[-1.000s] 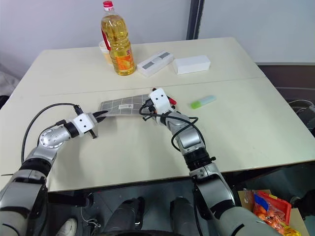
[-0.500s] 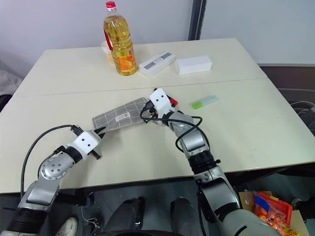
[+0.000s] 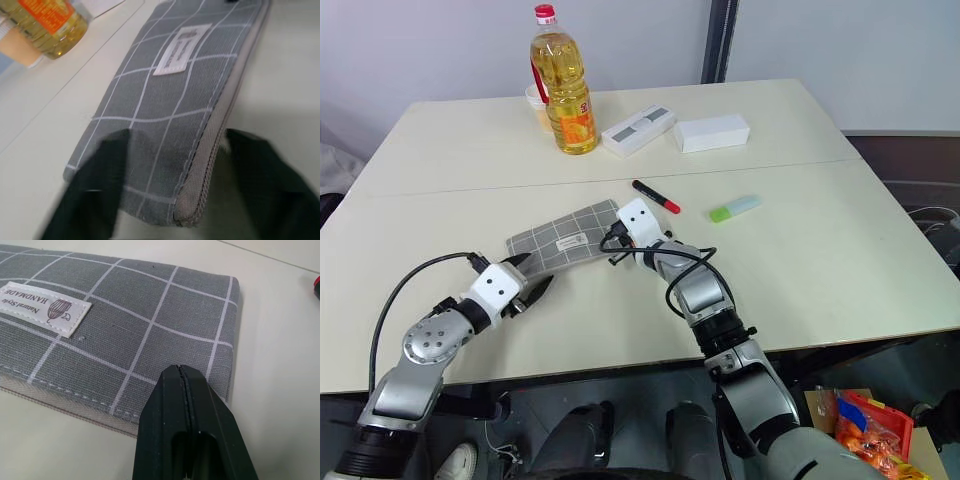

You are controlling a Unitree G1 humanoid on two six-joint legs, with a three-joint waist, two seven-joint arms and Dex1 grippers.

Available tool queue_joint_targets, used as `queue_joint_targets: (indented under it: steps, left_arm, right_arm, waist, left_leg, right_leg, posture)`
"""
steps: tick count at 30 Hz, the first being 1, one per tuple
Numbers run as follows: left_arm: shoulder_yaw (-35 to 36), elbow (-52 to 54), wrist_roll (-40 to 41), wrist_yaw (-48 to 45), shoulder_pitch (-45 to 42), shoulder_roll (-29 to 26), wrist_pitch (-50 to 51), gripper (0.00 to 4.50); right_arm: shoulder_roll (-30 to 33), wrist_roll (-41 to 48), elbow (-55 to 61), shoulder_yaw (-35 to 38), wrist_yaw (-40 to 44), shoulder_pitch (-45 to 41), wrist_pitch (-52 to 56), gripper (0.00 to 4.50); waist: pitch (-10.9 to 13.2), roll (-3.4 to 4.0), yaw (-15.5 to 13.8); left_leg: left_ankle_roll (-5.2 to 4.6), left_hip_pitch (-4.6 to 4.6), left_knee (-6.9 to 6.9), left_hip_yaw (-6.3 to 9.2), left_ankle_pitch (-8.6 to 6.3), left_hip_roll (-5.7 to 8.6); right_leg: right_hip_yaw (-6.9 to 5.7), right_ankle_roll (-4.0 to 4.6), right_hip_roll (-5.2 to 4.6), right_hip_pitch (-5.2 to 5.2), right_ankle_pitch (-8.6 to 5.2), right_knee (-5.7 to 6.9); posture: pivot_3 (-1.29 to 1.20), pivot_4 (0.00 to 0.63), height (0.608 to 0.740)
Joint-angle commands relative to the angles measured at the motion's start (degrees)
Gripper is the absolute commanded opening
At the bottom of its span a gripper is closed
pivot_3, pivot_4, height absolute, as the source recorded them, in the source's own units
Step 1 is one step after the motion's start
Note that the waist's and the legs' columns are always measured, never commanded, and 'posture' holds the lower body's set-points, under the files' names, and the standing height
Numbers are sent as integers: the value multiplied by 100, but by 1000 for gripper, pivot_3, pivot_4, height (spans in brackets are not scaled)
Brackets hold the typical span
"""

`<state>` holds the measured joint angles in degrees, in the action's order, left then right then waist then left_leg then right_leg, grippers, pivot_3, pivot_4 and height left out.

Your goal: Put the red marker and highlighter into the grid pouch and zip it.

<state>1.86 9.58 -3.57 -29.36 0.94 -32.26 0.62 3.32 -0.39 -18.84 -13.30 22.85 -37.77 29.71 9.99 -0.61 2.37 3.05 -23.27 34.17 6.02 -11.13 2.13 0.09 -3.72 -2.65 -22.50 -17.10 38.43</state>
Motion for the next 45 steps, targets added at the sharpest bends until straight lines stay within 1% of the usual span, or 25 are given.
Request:
queue_joint_targets:
  steps: [1, 5, 8, 12, 14, 15, 17, 20, 24, 26, 29, 31, 33, 35, 38, 40, 45]
  left_arm:
    - [296, -163, -19, -196, 25, -446, -793, 4466]
    - [368, -858, 63, -400, -35, -823, -1612, 4466]
    - [281, -1489, 108, -614, -232, -982, -2194, 4466]
    - [6, -2541, -66, -663, -873, -910, -3137, 4466]
    - [-170, -3156, -336, -517, -1301, -852, -3679, 4466]
    - [-239, -3408, -349, -541, -1450, -826, -3948, 4229]
    - [-318, -3801, -348, -526, -1689, -746, -4315, 3552]
    - [-271, -4035, -96, -505, -1920, -553, -4529, 2036]
    - [-321, -3747, 358, -892, -1802, -439, -4501, 32]
    - [-314, -3519, 603, -1091, -1657, -439, -4323, 32]
    - [-184, -3299, 768, -1063, -1455, -405, -3955, 32]
    - [-28, -3085, 912, -916, -1280, -344, -3514, 32]
    - [139, -2776, 1128, -745, -1076, -237, -3013, 0]
    - [241, -2509, 1246, -649, -931, -166, -2672, 0]
    - [448, -1841, 1378, -246, -521, 94, -2203, 0]
    - [492, -1522, 1362, -78, -354, 230, -2021, 0]
    - [442, -1101, 1238, 125, -199, 448, -1753, 0]
  right_arm:
    - [-46, -49, -203, 5, -91, 54, 162, 0]
    - [-128, -30, -224, 30, -136, -1, 145, 0]
    - [-176, -31, -258, 16, -155, -37, 120, 0]
    - [-222, -43, -307, -12, -176, -61, 83, 0]
    - [-232, -51, -328, -15, -186, -70, 68, 0]
    - [-233, -56, -334, -16, -189, -73, 62, 0]
    - [-231, -74, -301, -12, -199, -64, 73, 0]
    - [-213, -101, -237, 2, -226, -39, 98, 0]
    - [-169, -121, -159, 1, -245, 17, 120, 0]
    - [-163, -124, -120, 10, -274, 27, 92, 0]
    - [-136, -150, -58, 94, -398, -16, -122, 0]
    - [-97, 132, 138, 344, -234, -49, -122, 0]
    - [17, 309, 384, 565, -151, -85, -110, 528]
    - [120, 375, 553, 627, -78, -87, -111, 1297]
    - [590, 612, 1242, 727, 433, 35, 33, 2867]
    - [787, 801, 1614, 781, 645, 161, 298, 3919]
    - [1012, 1036, 2091, 644, 989, 401, 672, 3919]
  waist:
    - [0, 1, 0]
    - [-2, 3, 1]
    - [-1, 4, -1]
    - [-2, 3, -8]
    - [-2, 2, -21]
    - [-3, 1, -16]
    - [-4, 1, 2]
    - [-4, 1, 13]
    - [-4, 1, 10]
    - [-4, 1, 13]
    - [-3, 1, 14]
    - [-3, 1, 13]
    - [-2, 3, 12]
    - [-2, 3, 10]
    - [0, 6, 13]
    - [0, 6, 13]
    - [0, 5, 11]
  left_leg:
    - [0, 0, 0, 0, 0, 0]
    - [0, 1, -1, -1, 0, 0]
    - [0, 0, -2, 0, 0, 0]
    - [0, 0, -1, 1, 0, 1]
    - [0, 0, 0, 1, 0, 1]
    - [0, 0, 0, 1, 0, 1]
    - [0, 0, 0, -1, 0, 1]
    - [0, -2, -2, -3, 0, 1]
    - [0, -4, -2, -3, 0, 0]
    - [0, -4, -2, -2, 0, 0]
    - [0, -4, -2, -1, 0, 0]
    - [0, -4, -2, -1, 0, 1]
    - [0, -5, -2, -1, 0, 1]
    - [0, -8, -1, 0, 0, 0]
    - [0, -8, -1, 0, 0, 0]
    - [-1, -11, -2, -1, 0, 0]
    - [-1, -9, -2, 1, 0, -1]
  right_leg:
    - [0, 0, 0, 0, 0, 0]
    - [1, 1, -1, 0, -1, -2]
    - [0, 2, -1, -2, -1, -2]
    - [-2, 1, -1, 0, 0, -2]
    - [-3, 1, -1, 0, 0, -2]
    - [-6, 0, 0, 0, 0, -1]
    - [-7, 0, 0, -1, 0, -1]
    - [-7, -1, 0, -5, 1, -1]
    - [-6, -1, -1, -6, 1, 0]
    - [-5, -1, -1, -5, 1, 0]
    - [-3, -1, -1, -6, 1, 0]
    - [-3, -1, -1, -6, 1, 0]
    - [-3, -1, -1, -6, 1, 0]
    - [-2, -1, -2, -8, 1, -1]
    - [-1, -1, -2, -9, 1, -2]
    - [-1, -2, -3, -10, 0, -5]
    - [-3, -1, -1, -8, 0, -4]
  posture:
    - [0, 150, 740]
    - [0, 150, 740]
    - [0, 150, 740]
    - [0, 150, 740]
    - [0, 150, 740]
    - [0, 150, 740]
    - [0, 150, 740]
    - [0, 150, 740]
    - [0, 150, 740]
    - [0, 150, 740]
    - [0, 150, 740]
    - [0, 150, 740]
    - [0, 150, 740]
    - [0, 150, 740]
    - [0, 150, 740]
    - [0, 150, 740]
    - [0, 150, 740]
